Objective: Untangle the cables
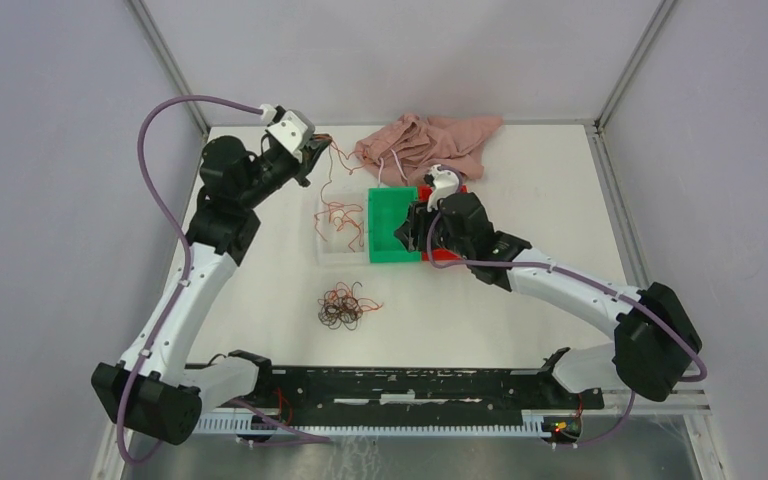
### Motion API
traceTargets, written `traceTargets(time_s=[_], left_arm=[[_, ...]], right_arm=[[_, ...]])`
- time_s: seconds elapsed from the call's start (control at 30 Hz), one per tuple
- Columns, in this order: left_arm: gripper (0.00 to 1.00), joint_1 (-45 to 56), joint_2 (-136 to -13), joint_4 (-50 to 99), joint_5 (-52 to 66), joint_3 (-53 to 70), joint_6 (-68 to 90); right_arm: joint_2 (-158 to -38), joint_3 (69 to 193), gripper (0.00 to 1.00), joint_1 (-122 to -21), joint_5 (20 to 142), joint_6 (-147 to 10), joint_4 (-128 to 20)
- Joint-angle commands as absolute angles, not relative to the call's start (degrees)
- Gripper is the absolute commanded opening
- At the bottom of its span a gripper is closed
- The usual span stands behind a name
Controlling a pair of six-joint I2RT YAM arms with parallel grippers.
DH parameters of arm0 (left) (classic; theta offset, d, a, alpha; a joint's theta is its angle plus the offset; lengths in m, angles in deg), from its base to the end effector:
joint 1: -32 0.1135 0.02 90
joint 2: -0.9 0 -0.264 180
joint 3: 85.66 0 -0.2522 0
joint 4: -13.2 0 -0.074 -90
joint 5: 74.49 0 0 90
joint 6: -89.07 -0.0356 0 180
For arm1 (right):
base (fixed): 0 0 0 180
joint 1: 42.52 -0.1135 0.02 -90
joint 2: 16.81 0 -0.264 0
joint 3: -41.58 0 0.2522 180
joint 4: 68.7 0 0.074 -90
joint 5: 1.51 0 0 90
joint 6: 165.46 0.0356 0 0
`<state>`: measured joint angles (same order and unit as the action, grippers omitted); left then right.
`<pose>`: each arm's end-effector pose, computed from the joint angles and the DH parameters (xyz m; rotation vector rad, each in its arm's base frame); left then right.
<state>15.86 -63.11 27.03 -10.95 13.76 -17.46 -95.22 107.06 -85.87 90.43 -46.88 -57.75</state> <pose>0.2375 -0.0852 0.4278 0.7734 1.3294 -0.3457 0.2284 0.2140 0.2713 -0.2437 2.0579 0.7637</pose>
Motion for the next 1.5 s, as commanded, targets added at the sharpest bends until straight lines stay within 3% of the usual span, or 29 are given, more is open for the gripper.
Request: traceTargets(time_s=[0.0, 0.47, 0.67, 0.8, 1.2, 1.47], left_arm=[[0.03, 15.91, -64.62, 21.87, -9.74, 13.70, -22.27], [0.03, 16.32, -71.12, 19.74, -10.80, 10.73, -23.48], [0.03, 16.20, -73.08, 22.08, -11.73, 15.68, -33.86], [0.03, 16.07, -77.76, 27.51, -6.98, 13.17, -36.13], [0.03, 12.32, -81.61, 29.32, 9.11, 21.07, -46.58], [0.03, 9.69, -86.18, 30.49, 11.95, 19.08, -45.59]], right_arm=[[-92.51, 106.67, 0.53, -85.44, 92.09, -47.69, -58.56], [-91.96, 106.59, 0.51, -84.67, 91.94, -47.80, -57.12], [-92.73, 107.02, 0.51, -84.32, 91.90, -47.49, -57.50], [-94.22, 109.43, 0.50, -84.18, 90.70, -47.29, -55.73], [-92.88, 109.35, 0.49, -83.97, 91.37, -47.25, -54.59], [-92.98, 110.19, 0.48, -83.83, 91.52, -46.89, -54.42]])
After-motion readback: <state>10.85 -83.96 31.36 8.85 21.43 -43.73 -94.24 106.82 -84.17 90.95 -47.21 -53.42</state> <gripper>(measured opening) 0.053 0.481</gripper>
